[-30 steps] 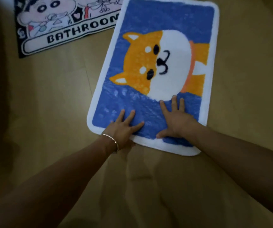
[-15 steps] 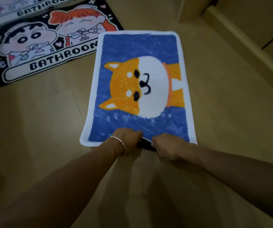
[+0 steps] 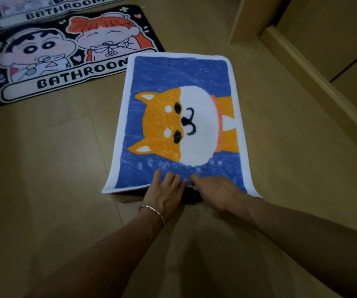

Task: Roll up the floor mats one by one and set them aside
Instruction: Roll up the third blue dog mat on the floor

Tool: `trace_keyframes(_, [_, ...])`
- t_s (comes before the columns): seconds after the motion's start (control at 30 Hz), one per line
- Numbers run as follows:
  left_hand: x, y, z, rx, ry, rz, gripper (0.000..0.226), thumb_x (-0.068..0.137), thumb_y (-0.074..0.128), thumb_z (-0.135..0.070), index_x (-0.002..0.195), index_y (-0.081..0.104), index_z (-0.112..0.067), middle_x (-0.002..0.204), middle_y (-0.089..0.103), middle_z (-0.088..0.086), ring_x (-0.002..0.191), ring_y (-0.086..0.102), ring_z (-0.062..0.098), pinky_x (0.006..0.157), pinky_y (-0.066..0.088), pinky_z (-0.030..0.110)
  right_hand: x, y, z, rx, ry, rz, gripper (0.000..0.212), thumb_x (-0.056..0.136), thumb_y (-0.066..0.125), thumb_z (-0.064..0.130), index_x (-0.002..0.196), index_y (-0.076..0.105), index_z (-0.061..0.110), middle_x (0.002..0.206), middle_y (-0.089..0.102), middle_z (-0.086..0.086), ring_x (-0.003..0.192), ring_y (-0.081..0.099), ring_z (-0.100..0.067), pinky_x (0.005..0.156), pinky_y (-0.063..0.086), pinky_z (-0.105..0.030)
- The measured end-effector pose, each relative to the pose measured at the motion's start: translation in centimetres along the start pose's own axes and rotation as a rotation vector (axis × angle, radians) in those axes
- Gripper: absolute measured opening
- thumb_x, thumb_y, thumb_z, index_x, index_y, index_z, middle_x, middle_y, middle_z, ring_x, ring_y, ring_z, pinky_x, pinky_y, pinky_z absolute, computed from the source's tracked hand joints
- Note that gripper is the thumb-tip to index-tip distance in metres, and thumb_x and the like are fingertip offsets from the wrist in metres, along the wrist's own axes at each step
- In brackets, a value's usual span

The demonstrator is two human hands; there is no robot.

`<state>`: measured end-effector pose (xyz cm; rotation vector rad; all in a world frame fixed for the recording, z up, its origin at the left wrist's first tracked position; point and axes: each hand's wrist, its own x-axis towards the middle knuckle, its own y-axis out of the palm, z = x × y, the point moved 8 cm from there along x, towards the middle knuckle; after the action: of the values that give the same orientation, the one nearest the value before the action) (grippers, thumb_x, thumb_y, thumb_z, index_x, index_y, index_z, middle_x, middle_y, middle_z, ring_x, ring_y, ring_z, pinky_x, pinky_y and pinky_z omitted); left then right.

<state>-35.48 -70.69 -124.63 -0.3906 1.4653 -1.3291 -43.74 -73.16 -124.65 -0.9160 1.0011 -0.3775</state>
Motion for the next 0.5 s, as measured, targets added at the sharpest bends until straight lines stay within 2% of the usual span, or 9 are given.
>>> trace_keyframes(0.1, [0.5, 0.1, 0.9, -0.129, -0.096, 0.056, 0.047, 0.102, 0.027, -0.020, 0.148, 0.017, -0.013, 0.136, 0.042, 0.010, 0.127, 0.034, 0.030, 0.105, 0.022, 0.045, -0.5, -0.8, 1.1, -0.132, -0.161, -0.125, 0.029, 0.100, 0.039, 0.039, 0.119, 0.045, 0.017, 0.112, 0.047, -0.005, 0.091, 0.049, -0.022, 0.069, 0.028, -0.031])
trace_keyframes(0.17, [0.6, 0.8, 1.4, -0.199, -0.078, 0.094, 0.053, 0.101, 0.029, -0.020, 0.150, 0.011, -0.013, 0.136, 0.044, 0.009, 0.125, 0.039, 0.029, 0.102, 0.027, 0.040, -1.1, -0.4, 1.0, -0.186, -0.198, -0.133, 0.040, 0.097, 0.042, 0.047, 0.124, 0.046, 0.017, 0.116, 0.044, -0.004, 0.099, 0.045, -0.021, 0.077, 0.030, -0.033])
trace_keyframes(0.23, [0.9, 1.1, 1.6, -0.258, 0.015, 0.095, 0.055, 0.100, 0.033, -0.020, 0.149, 0.012, -0.011, 0.133, 0.048, 0.010, 0.120, 0.045, 0.029, 0.096, 0.032, 0.037, -1.2, -0.1, 0.9, -0.271, -0.192, -0.136, 0.040, 0.097, 0.043, 0.041, 0.128, 0.045, 0.015, 0.118, 0.047, -0.006, 0.105, 0.044, -0.024, 0.085, 0.032, -0.036])
trace_keyframes(0.3, [0.9, 0.4, 2.0, -0.317, 0.086, 0.003, 0.043, 0.097, 0.036, -0.021, 0.139, 0.034, -0.011, 0.120, 0.056, 0.010, 0.109, 0.054, 0.028, 0.088, 0.039, 0.036, -0.9, 0.0, 1.2, -0.310, -0.164, -0.131, 0.029, 0.099, 0.042, 0.025, 0.124, 0.048, 0.012, 0.116, 0.051, -0.008, 0.105, 0.045, -0.026, 0.082, 0.033, -0.035])
trace_keyframes(0.37, [0.7, -0.7, 2.3, -0.199, 0.116, -0.203, 0.031, 0.087, 0.043, -0.023, 0.110, 0.062, -0.011, 0.103, 0.064, 0.010, 0.093, 0.063, 0.028, 0.081, 0.049, 0.038, -0.1, 0.0, 1.0, -0.196, -0.064, -0.083, 0.020, 0.097, 0.043, 0.014, 0.116, 0.050, 0.011, 0.113, 0.053, -0.009, 0.103, 0.048, -0.026, 0.077, 0.035, -0.034])
trace_keyframes(0.43, [0.5, -0.9, 2.3, -0.029, 0.067, -0.285, 0.025, 0.075, 0.063, -0.024, 0.095, 0.070, -0.011, 0.099, 0.067, 0.013, 0.090, 0.065, 0.030, 0.082, 0.052, 0.046, 0.5, 0.2, 0.0, -0.018, 0.064, -0.039, 0.017, 0.094, 0.047, 0.009, 0.111, 0.050, 0.011, 0.112, 0.055, -0.010, 0.099, 0.053, -0.026, 0.073, 0.037, -0.033])
trace_keyframes(0.5, [0.6, -0.9, 1.7, 0.012, 0.054, -0.273, 0.027, 0.067, 0.074, -0.025, 0.090, 0.072, -0.011, 0.088, 0.066, 0.011, 0.081, 0.063, 0.029, 0.074, 0.052, 0.043, 0.7, 0.1, -0.8, 0.075, 0.130, -0.039, 0.014, 0.094, 0.047, 0.010, 0.108, 0.050, 0.012, 0.111, 0.055, -0.011, 0.091, 0.054, -0.025, 0.068, 0.035, -0.031])
